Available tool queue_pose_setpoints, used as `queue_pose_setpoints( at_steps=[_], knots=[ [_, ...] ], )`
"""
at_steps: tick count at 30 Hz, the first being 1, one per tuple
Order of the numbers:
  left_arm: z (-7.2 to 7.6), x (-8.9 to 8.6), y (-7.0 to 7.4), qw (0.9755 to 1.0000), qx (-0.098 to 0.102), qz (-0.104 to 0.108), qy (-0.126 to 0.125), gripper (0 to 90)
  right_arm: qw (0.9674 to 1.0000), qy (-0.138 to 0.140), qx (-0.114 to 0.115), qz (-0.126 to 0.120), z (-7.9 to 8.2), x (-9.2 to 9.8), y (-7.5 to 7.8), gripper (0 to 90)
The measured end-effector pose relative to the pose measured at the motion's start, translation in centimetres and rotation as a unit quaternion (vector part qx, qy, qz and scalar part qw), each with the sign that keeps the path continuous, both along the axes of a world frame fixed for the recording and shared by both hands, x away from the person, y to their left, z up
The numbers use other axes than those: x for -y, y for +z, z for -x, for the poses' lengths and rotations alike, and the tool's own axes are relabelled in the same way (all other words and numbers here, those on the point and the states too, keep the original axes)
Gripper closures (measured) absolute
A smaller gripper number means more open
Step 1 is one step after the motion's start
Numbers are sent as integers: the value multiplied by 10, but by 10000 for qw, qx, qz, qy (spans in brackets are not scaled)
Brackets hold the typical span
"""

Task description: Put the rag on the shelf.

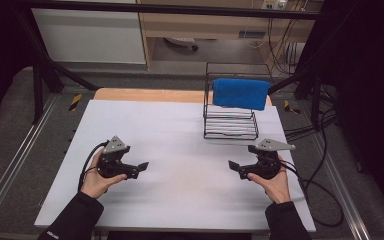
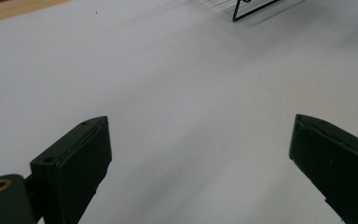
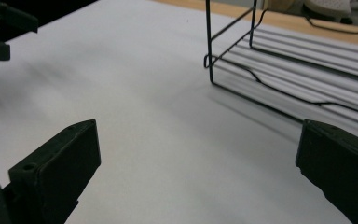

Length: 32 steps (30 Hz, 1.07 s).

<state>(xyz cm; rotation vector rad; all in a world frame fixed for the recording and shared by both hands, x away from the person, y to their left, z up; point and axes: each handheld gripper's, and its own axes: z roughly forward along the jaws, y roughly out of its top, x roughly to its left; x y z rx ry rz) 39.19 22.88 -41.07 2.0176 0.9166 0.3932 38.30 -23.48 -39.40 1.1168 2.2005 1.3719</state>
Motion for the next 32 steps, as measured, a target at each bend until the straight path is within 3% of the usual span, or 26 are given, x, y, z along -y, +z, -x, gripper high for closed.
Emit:
queue_pose_setpoints(
  at_steps=[7,15,19,32],
  knots=[
    [12,-21,-17,10000,16,-24,23,59,9996,126,-256,60,10,12,-25,6],
    [19,-32,-28,9999,-104,-18,55,59,9991,234,-348,101,19,24,-40,7],
    [22,-33,-30,9999,-76,-105,38,59,9987,280,-373,191,23,27,-46,7],
    [26,-37,-35,9999,-131,-95,48,59,9985,262,-439,199,25,31,-50,7]
  ],
)
